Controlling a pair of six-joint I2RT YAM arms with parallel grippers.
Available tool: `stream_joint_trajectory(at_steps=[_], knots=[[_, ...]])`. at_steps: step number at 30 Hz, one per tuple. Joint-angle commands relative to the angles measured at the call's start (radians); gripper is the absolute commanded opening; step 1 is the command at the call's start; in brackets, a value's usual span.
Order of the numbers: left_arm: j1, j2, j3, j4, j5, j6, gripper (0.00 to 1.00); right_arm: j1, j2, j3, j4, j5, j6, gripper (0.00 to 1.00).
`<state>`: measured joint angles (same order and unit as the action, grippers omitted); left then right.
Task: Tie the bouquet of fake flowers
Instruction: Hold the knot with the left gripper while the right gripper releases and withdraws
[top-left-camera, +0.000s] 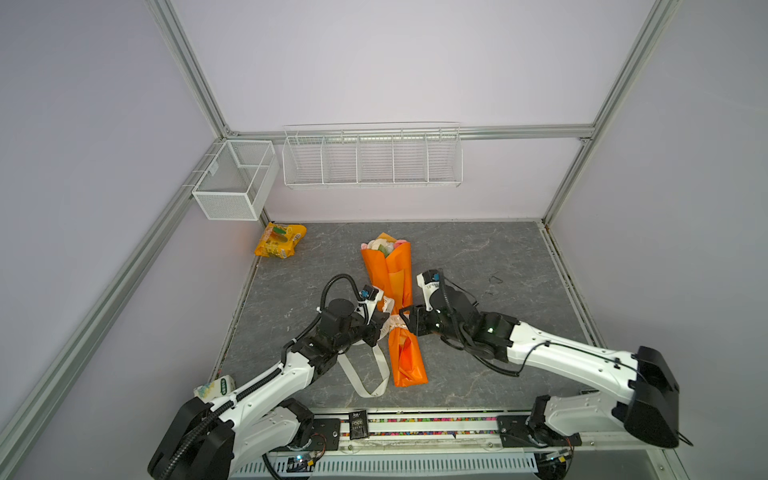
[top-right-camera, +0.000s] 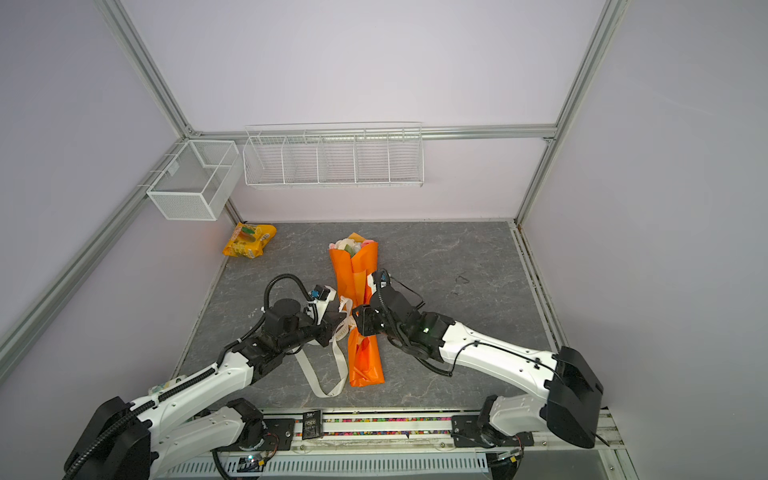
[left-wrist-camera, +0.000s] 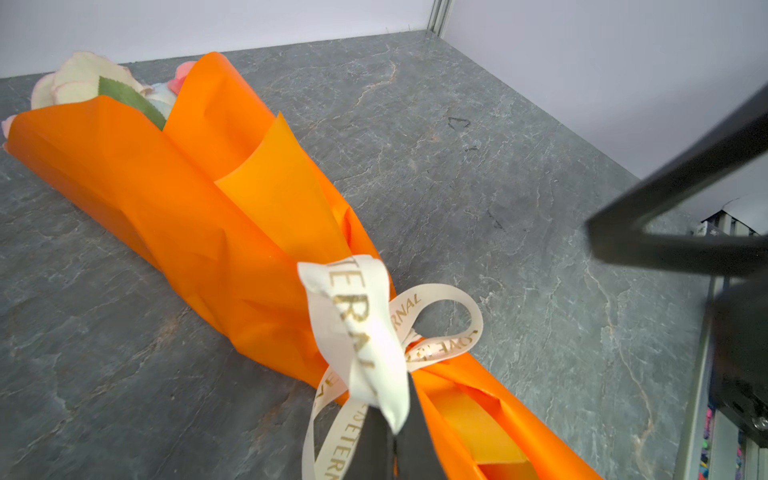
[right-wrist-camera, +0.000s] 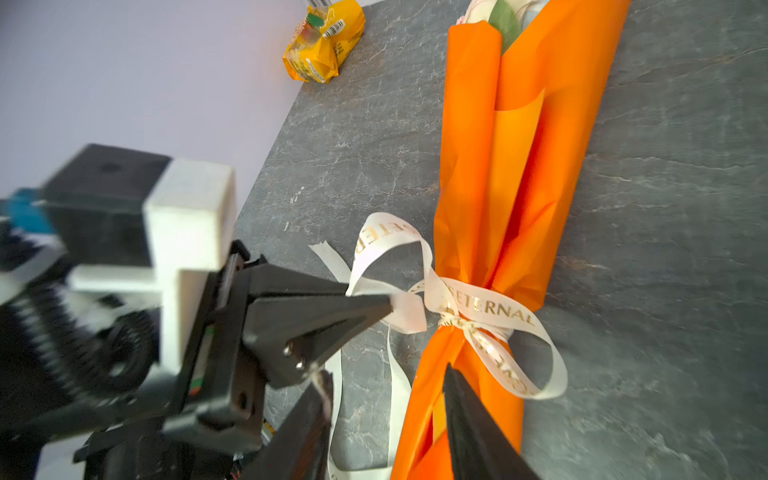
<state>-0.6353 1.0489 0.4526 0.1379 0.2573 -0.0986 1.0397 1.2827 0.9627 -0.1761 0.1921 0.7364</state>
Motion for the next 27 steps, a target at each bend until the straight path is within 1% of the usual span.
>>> stream_joint_trajectory(at_steps=[1, 3, 5, 6, 10, 13, 14, 17, 19, 20, 22, 26, 27], knots=[[-0.002, -0.018, 0.025, -0.021, -0.028, -0.045, 0.0, 0.049, -0.025, -0.048, -0.076, 0.001, 0.009, 0.45], [-0.001, -0.021, 0.023, -0.023, -0.024, -0.048, 0.0, 0.093, 0.015, -0.04, -0.061, -0.019, -0.024, 0.41], [-0.001, -0.026, 0.033, -0.048, -0.041, -0.062, 0.0, 0.127, 0.097, 0.01, -0.055, -0.069, -0.065, 0.36], [-0.001, -0.026, 0.04, -0.065, -0.055, -0.072, 0.0, 0.143, 0.134, 0.033, -0.05, -0.076, -0.081, 0.34], [-0.002, -0.038, 0.052, -0.105, -0.084, -0.108, 0.0, 0.198, 0.273, 0.095, -0.011, -0.041, -0.115, 0.33], [0.0, -0.036, 0.054, -0.108, -0.096, -0.139, 0.0, 0.202, 0.365, 0.128, 0.005, -0.005, -0.12, 0.33], [0.0, -0.033, 0.054, -0.11, -0.101, -0.148, 0.0, 0.208, 0.388, 0.137, 0.01, 0.028, -0.116, 0.33], [0.0, -0.019, 0.053, -0.103, -0.086, -0.163, 0.0, 0.213, 0.44, 0.139, 0.055, 0.067, -0.145, 0.35], [0.0, -0.006, 0.062, -0.108, -0.082, -0.17, 0.0, 0.211, 0.479, 0.156, 0.058, 0.058, -0.165, 0.34], [0.0, 0.001, 0.067, -0.112, -0.087, -0.176, 0.0, 0.215, 0.487, 0.168, 0.051, 0.066, -0.17, 0.32], [0.003, 0.014, 0.075, -0.115, -0.093, -0.193, 0.0, 0.242, 0.46, 0.134, 0.102, 0.124, -0.175, 0.31], [0.039, 0.037, 0.09, -0.132, -0.071, -0.234, 0.0, 0.257, 0.374, 0.052, 0.156, 0.124, -0.158, 0.32], [0.05, 0.041, 0.09, -0.129, -0.056, -0.241, 0.0, 0.257, 0.352, 0.028, 0.182, 0.101, -0.157, 0.32]])
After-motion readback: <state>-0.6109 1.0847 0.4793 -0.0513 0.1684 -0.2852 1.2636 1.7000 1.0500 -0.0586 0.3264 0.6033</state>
